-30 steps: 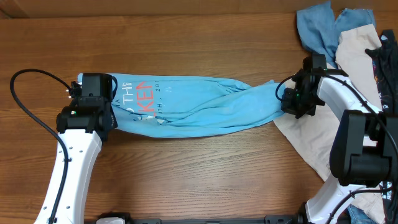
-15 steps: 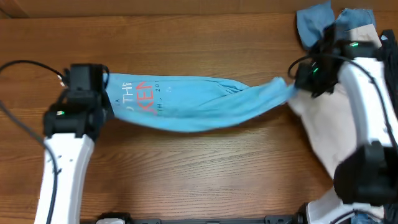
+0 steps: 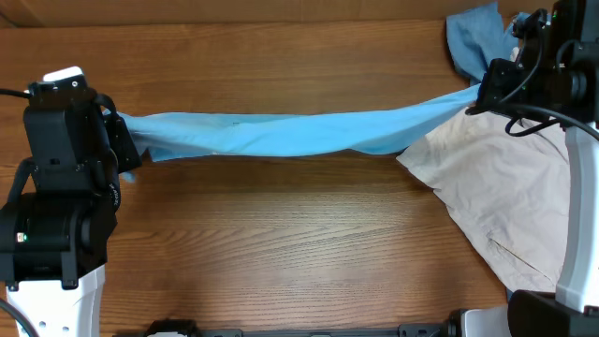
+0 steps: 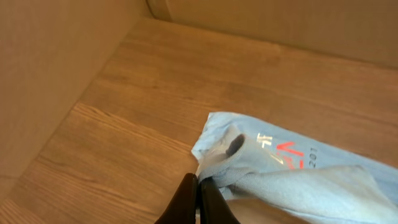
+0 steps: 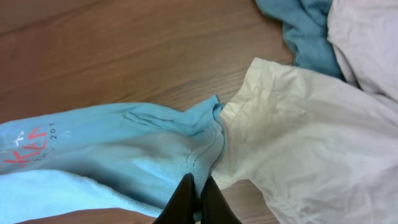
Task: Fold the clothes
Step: 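Lift the T-shirt with both grippers, swing it forward and lay it flat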
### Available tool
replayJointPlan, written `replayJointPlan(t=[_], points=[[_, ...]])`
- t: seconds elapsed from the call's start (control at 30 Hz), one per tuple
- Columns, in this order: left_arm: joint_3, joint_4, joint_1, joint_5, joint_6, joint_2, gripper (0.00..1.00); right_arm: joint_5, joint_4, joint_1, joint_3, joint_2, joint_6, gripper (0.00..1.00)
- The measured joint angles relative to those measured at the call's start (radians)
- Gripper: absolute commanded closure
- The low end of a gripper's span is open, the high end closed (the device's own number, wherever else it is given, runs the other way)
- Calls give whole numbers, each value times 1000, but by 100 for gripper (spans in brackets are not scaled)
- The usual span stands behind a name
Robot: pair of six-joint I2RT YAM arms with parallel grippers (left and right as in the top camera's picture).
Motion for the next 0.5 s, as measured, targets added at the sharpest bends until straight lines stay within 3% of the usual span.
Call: replayJointPlan(t=[0.23, 0.5], points=[[14, -21, 0, 0, 9, 1, 96, 0, -45, 0, 23, -2, 0, 96], [201, -42, 0, -6, 26, -41, 96, 0, -42, 0, 250, -149, 0, 96]])
